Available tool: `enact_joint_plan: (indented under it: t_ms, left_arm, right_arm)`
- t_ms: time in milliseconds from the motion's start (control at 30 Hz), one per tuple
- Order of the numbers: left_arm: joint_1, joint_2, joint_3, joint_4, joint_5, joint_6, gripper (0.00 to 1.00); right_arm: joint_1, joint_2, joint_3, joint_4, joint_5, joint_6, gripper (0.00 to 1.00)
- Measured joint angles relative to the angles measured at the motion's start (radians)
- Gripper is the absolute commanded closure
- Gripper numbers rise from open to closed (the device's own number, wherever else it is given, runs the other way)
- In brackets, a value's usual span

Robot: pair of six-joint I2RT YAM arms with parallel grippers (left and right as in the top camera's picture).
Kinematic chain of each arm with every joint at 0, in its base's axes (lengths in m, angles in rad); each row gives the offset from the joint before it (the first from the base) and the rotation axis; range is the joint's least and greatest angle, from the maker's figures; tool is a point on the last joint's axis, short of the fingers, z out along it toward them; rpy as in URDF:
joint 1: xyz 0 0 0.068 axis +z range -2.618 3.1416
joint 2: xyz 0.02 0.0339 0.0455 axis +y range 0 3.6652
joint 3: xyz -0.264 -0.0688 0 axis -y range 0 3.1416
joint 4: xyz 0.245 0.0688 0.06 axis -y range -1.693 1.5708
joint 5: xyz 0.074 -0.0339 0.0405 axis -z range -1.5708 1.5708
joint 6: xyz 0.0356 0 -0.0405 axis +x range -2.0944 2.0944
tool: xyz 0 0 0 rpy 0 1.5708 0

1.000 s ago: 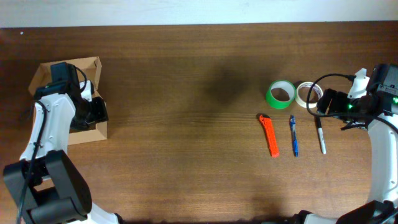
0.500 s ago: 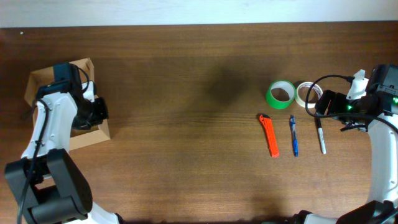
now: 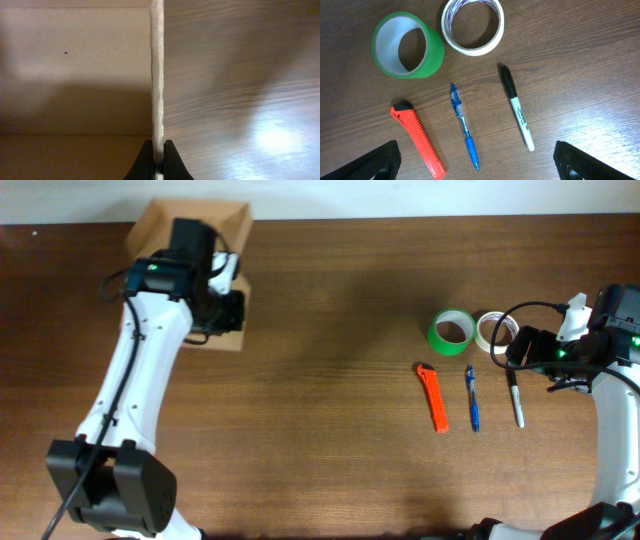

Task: Pack container
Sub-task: 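Slide the box rightward with the left gripper toward the tapes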

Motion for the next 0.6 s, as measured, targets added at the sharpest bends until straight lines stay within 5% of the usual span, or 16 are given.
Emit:
enact_joint_plan:
  t_ms: [600]
  left_arm:
    - [-0.517, 0.098, 0.081, -0.129, 0.042, 0.0, 0.98]
  right_arm:
    - [0.0, 0.0, 0.0, -0.051, 0.0, 0.003, 0.01]
